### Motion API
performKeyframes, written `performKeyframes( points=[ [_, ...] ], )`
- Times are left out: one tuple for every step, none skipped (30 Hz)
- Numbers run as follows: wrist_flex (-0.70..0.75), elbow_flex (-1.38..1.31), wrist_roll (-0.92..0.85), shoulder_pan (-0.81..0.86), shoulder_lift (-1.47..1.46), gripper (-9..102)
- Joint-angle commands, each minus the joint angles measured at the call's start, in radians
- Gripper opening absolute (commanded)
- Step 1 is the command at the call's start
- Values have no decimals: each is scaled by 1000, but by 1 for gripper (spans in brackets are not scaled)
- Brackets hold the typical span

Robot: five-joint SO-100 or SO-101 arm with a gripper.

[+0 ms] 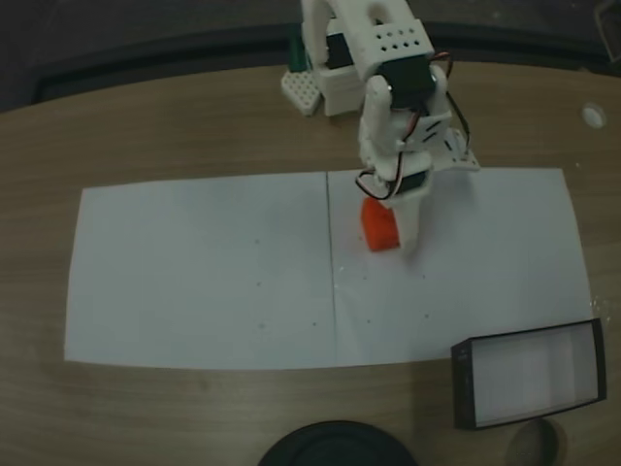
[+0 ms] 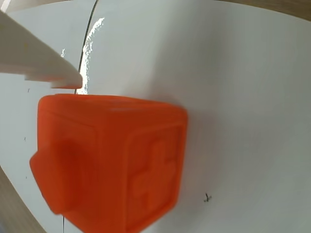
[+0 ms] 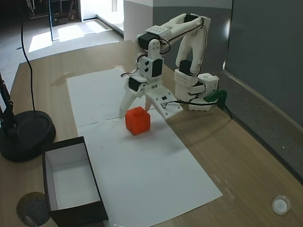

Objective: Grab a orange square and put it in the box.

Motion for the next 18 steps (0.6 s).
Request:
performKeyframes(
  points=[
    [-8, 5, -46, 17, 8, 42],
    [-8, 5, -48, 17, 8, 41],
    [-8, 6, -48, 18, 8, 39],
    [-8, 6, -43, 17, 8, 37],
    [-8, 6, -43, 14, 8, 35],
    [-8, 6, -43, 11, 8, 31],
    [-8, 6, -43, 9, 8, 27],
    [-8, 6, -41, 8, 8, 21],
    [-9, 5, -41, 8, 8, 16],
    [-11, 5, -41, 9, 8, 10],
    [-23, 5, -41, 12, 8, 6],
    [-37, 5, -41, 15, 8, 4],
    [-46, 5, -41, 18, 8, 4],
    [-55, 5, -41, 25, 9, 4],
    [-64, 0, -41, 28, 12, 4],
    [-74, -6, -41, 31, 21, 4],
    [-83, -18, -43, 34, 26, 4],
    [-83, -51, -43, 34, 28, 4]
  ],
)
